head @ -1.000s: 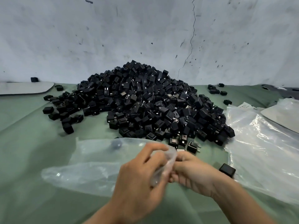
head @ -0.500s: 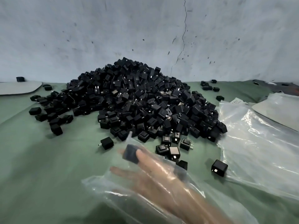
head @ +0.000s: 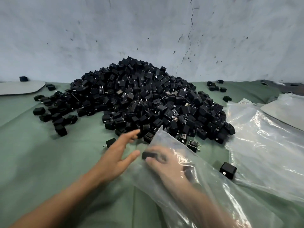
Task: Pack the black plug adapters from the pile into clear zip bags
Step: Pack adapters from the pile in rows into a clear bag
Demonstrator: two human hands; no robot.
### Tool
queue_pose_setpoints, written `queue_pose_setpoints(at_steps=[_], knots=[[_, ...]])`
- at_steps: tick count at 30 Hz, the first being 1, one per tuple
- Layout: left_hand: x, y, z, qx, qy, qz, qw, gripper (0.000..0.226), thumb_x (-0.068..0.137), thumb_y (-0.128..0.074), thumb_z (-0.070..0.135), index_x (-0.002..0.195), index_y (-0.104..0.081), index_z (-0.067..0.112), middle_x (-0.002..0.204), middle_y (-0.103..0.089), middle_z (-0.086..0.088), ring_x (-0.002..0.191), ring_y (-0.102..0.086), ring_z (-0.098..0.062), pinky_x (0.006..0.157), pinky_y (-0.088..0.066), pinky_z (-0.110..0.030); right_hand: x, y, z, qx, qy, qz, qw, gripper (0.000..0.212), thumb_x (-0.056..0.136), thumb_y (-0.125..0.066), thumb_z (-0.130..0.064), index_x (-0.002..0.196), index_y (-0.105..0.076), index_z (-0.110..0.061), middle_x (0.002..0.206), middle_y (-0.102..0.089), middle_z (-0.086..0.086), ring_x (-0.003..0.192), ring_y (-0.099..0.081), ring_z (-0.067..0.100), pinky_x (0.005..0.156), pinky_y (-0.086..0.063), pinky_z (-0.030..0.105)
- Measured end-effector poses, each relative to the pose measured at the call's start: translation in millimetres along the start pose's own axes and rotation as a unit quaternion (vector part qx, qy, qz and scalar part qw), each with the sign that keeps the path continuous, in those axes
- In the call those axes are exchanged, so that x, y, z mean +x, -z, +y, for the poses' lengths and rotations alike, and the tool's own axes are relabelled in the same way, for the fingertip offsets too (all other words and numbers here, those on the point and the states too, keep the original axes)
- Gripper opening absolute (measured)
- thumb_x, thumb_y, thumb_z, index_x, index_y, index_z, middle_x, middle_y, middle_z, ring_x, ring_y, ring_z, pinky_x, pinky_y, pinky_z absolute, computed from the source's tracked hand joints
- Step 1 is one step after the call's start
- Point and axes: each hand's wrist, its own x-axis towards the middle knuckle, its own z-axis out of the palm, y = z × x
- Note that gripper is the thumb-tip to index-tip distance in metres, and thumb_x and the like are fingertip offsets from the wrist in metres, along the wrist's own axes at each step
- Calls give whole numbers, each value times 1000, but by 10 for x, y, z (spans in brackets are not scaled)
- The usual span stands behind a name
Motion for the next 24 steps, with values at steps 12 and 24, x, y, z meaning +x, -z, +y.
queue_pose_setpoints(at_steps=[12, 24], knots=[[-66, -1, -204, -173, 73, -57, 981, 33, 93, -58, 1, 116, -61, 24, 115, -68, 8, 110, -62, -6, 99, -47, -29, -87, -233, 167, -166, 43, -9, 985, 21, 75, -72, -9, 74, -54, -20, 89, -53, -1, 80, -57, 11, 76, -53, 31], [-41, 151, -275, -77, 35, -138, 987, 39, 97, -52, 4, 135, -53, 11, 140, -51, 6, 133, -41, -2, 112, -27, -18, 183, -423, 135, -170, 28, -57, 983, 17, 73, -77, -10, 69, -61, -11, 81, -60, -3, 70, -51, 0, 68, -41, 12]])
